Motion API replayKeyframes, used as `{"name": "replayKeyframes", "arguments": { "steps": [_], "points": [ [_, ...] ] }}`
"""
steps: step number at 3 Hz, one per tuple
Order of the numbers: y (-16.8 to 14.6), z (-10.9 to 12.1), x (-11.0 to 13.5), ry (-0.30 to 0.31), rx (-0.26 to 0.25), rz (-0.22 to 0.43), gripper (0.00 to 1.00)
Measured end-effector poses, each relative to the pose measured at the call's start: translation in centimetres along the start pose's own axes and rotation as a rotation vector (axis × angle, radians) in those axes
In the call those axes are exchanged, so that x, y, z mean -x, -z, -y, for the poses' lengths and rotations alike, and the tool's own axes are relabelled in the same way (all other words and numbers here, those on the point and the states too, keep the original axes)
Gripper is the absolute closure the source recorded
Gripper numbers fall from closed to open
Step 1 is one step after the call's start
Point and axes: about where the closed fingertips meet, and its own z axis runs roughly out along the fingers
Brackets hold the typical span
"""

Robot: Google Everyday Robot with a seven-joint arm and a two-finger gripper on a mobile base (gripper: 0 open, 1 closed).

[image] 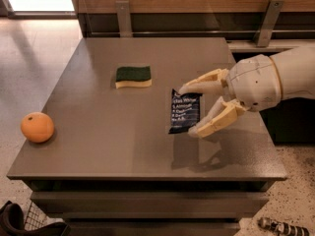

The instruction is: Pick rxbar blueberry

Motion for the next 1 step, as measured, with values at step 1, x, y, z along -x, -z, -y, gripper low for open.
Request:
{"name": "replayKeyframes", "arguments": {
  "steps": [1],
  "points": [
    [0.84, 0.54, 2.24, 0.044, -0.009, -0.019, 1.0]
  ]
}}
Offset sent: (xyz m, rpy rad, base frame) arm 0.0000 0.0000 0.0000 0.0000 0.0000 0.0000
